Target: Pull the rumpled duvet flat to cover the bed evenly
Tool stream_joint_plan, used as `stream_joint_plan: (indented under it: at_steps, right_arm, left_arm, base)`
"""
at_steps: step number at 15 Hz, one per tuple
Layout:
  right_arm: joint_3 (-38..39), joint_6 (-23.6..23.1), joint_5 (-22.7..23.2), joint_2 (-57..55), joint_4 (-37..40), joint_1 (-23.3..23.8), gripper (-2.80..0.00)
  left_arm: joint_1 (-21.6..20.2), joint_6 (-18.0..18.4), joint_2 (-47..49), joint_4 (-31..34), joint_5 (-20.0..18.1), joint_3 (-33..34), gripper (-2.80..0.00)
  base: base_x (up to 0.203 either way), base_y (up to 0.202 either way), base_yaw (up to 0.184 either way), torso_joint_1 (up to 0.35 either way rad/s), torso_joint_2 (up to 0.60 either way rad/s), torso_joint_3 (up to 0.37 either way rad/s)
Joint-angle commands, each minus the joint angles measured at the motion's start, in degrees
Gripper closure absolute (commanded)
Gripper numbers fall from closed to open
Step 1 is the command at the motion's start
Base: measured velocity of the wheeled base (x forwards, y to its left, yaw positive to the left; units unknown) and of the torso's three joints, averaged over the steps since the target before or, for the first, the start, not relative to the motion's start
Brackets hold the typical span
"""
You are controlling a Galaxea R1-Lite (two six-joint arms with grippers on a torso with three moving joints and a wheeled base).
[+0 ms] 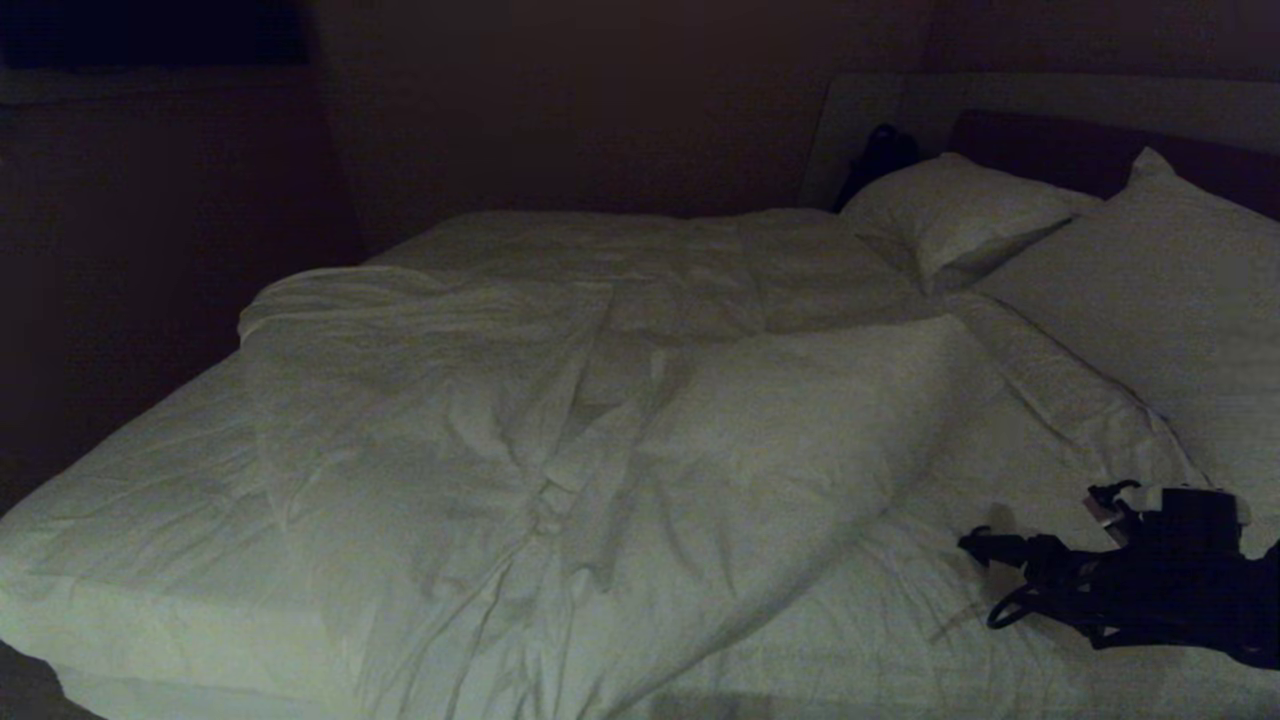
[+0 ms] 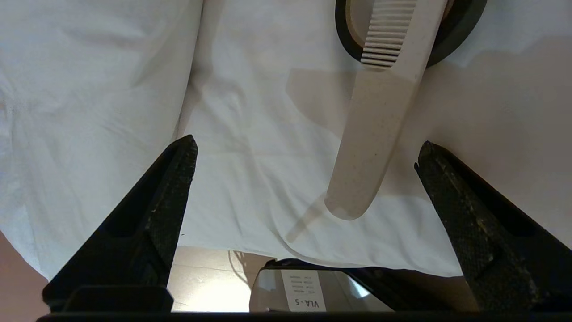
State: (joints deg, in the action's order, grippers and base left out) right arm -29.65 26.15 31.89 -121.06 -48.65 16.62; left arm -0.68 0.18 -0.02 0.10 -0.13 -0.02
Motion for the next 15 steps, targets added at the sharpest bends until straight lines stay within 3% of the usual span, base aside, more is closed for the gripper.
stream_joint_plan:
  at_steps: [1,15]
  right_arm:
    - [0.0,0.1,0.2,0.0,-0.3,0.0,-2.80]
    - [-2.3,0.1,-1.0,-1.1,0.5,-0.8,-2.80]
  left_arm:
    - [0.0,0.0,0.0,0.0,0.0,0.0,0.00]
    - [0.0,0.0,0.0,0.0,0.0,0.0,0.00]
  base:
    - [0.000,0.000,0.000,0.000,0.00,0.000]
    - [0.000,0.000,0.000,0.000,0.00,0.000]
